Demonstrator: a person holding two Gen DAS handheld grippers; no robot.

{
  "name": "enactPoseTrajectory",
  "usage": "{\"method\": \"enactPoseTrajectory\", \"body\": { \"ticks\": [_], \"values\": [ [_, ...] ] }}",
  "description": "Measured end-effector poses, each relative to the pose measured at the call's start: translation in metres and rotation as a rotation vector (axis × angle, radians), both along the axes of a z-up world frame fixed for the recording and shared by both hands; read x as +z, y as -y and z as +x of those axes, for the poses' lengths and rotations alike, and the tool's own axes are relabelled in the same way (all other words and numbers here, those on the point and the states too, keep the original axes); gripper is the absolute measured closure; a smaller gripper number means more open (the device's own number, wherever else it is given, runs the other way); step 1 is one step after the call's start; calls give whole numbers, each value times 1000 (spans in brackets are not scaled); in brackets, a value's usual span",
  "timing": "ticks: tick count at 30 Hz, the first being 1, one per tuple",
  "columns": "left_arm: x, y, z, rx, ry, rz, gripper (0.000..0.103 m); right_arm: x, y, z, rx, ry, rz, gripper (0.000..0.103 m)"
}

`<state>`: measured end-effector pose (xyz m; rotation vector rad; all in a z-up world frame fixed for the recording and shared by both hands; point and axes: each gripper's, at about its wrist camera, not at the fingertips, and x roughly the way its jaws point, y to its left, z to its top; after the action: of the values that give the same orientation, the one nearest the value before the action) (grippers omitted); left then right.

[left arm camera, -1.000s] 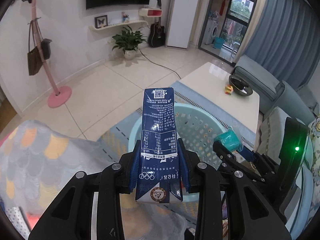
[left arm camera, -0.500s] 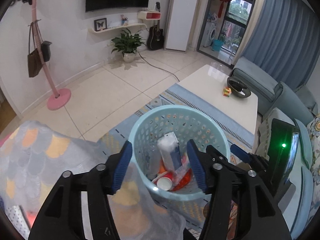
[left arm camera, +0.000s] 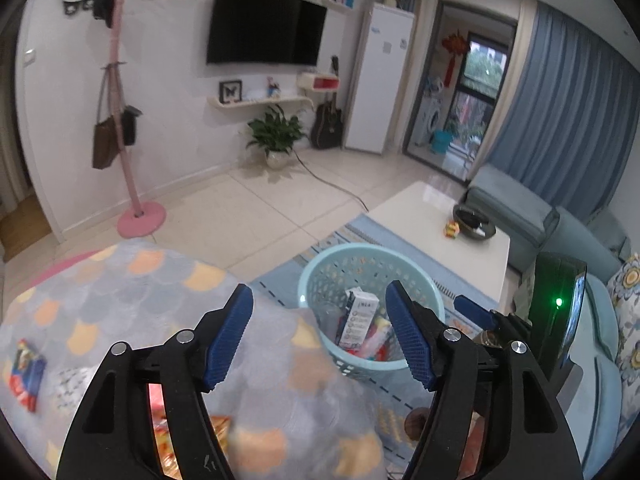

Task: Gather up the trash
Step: 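Grasp the white patterned bag with the left tool while the right tool grasps the pink packet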

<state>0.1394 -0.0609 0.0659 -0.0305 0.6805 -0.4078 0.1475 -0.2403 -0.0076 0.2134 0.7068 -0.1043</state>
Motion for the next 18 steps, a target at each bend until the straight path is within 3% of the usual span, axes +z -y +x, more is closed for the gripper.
{"method": "enactPoseTrajectory", "body": {
  "ticks": [10, 18],
  "values": [
    [27, -69, -68, 103, 81, -65, 36, 43, -81, -50, 210, 99, -70, 32],
    [7, -146, -91, 262, 45, -120, 36, 43, -122, -77, 336, 109, -116, 32]
  ]
}}
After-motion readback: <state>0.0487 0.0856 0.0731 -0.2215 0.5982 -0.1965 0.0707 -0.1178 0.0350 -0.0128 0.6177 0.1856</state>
